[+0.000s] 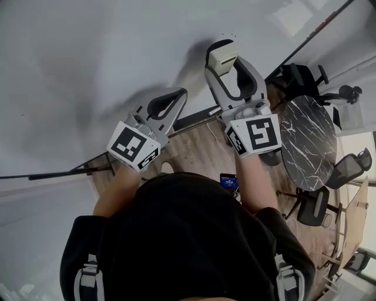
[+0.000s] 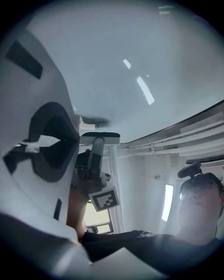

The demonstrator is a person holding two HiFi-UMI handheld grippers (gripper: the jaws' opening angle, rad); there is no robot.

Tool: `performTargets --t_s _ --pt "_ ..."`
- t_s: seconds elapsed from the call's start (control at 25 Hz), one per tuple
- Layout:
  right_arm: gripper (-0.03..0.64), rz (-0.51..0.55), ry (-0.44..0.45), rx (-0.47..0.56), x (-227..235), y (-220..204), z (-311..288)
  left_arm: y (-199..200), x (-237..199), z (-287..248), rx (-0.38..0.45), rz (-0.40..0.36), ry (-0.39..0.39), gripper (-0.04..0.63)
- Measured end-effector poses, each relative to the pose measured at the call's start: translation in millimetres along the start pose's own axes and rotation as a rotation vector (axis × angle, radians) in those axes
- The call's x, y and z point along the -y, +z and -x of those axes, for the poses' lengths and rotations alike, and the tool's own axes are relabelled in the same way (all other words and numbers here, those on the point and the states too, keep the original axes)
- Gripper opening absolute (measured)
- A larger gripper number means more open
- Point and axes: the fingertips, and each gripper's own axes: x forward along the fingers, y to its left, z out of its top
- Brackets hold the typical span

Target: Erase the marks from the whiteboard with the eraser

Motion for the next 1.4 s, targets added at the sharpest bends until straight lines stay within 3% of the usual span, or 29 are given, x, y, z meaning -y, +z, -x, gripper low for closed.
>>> performTargets --t_s 0.28,0.52,0.92,1.16,1.4 --pt "0.242 0.077 -0.096 -0.008 -1 7 -26 -1 -7 -6 0.015 0.017 -0.109 0.005" --pt "0.242 0.062 -0.171 -0.003 20 -1 -8 -11 4 -4 0.019 0.019 -0.146 0.005" --pt "0.242 -0.109 -0.203 0.0 93 -8 -5 6 -11 -16 0.031 0.026 -0.103 0.005" --pt "0.241 -0.135 -0.228 -0.021 114 -24 1 4 -11 -13 0.03 0.022 -0.065 0.005" --pt "0.241 -0.13 -0.198 -0.012 106 -19 15 5 -2 -9 0.034 -0.002 -0.015 0.005"
